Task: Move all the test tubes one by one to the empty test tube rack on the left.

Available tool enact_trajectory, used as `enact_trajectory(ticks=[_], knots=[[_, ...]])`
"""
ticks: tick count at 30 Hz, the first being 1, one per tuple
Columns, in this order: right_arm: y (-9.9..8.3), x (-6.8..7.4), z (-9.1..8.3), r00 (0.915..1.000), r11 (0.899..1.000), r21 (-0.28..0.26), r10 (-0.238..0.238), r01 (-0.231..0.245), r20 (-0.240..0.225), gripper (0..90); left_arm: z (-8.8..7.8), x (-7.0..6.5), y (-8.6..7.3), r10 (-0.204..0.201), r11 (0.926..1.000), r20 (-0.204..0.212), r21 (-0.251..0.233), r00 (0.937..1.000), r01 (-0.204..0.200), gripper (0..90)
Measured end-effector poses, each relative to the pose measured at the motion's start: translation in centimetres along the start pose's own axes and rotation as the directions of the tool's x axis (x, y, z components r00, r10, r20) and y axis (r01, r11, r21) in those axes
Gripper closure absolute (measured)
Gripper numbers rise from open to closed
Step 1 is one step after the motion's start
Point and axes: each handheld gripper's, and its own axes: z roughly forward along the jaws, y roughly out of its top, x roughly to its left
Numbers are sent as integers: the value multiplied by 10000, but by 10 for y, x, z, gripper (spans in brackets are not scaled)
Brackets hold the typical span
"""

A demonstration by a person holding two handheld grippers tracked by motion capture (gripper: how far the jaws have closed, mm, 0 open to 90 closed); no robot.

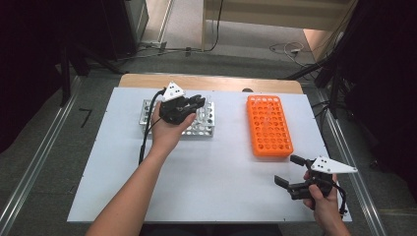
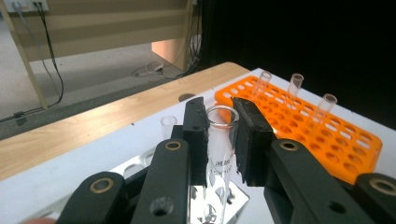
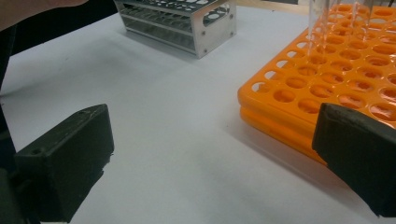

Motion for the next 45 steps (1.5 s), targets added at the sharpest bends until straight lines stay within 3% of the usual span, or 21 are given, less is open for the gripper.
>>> enact_trajectory(ticks=[4, 22, 31, 45], knots=[[-1, -4, -2, 9997, 9997, -71, 218, -217, 71, 0, 9, 6, 5, -54, 10000, -162, -79, 9999, 53, 760], [-1, -4, -4, 9997, 9996, -176, 204, -202, 135, 0, 40, 34, 12, -431, 9989, -1007, -211, 9940, 411, 760], [-2, -5, -4, 9995, 9995, -160, 274, -272, 139, 0, 55, 37, 7, -452, 9989, -1101, -142, 9929, 439, 760], [-2, -6, -5, 9996, 9995, -204, 259, -255, 151, 0, 70, 35, -3, -474, 9961, -1109, 691, 9927, 552, 760]])
